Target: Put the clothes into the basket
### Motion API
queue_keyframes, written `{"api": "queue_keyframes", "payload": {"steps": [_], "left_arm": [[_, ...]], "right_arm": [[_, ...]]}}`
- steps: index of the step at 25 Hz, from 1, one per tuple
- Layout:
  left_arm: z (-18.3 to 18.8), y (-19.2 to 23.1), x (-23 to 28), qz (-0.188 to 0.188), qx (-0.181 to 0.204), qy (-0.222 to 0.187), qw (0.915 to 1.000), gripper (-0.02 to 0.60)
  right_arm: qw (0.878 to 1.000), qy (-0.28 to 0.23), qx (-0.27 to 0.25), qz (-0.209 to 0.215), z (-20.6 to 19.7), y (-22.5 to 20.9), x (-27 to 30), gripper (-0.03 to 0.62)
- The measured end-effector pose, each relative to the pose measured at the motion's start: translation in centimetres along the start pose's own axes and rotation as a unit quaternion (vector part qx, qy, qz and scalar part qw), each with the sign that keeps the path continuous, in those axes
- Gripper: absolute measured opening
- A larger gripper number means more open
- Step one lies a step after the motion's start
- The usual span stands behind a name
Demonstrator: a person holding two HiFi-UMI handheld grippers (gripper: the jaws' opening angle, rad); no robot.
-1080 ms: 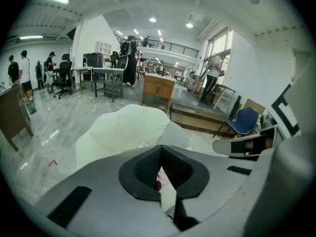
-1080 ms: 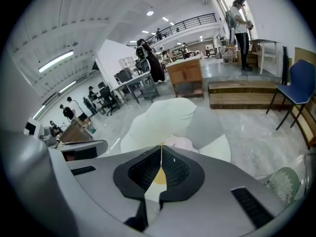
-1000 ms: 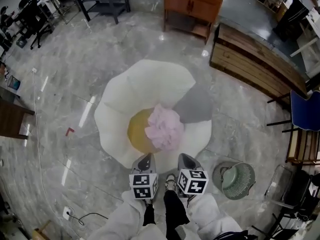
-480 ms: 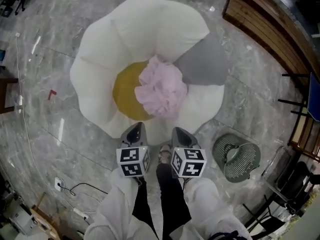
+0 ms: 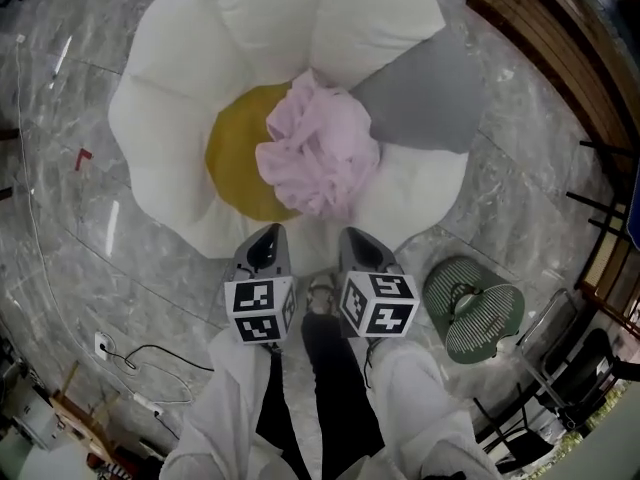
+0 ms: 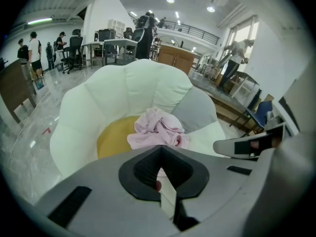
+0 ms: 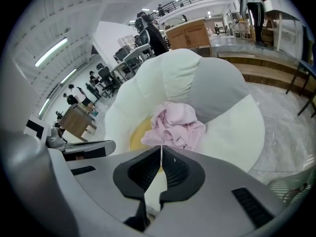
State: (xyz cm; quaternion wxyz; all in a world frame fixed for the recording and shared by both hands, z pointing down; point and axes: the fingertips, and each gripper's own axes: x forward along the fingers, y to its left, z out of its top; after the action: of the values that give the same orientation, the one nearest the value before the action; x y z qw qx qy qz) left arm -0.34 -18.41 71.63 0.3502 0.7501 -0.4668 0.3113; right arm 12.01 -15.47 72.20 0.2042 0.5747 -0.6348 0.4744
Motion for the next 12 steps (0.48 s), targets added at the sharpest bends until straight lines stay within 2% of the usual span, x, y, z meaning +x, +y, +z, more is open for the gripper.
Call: {"api": "queue_keyframes", "payload": {"steps": [6,12], "left_arm": [[0.5,0.1,1.8,0.002,0.007,0.0,1.0,0.003],[0.3,1.1,2.7,0.009,-0.004,-0.002,0.9999,0.003]], "right_arm": [[1.0,0.013,-0.012,0.013,-0.4,-0.7,3.3,0.026],[0.999,0.035,-0.033,0.021,-1.5,-0.8,6.8,0.028]]}}
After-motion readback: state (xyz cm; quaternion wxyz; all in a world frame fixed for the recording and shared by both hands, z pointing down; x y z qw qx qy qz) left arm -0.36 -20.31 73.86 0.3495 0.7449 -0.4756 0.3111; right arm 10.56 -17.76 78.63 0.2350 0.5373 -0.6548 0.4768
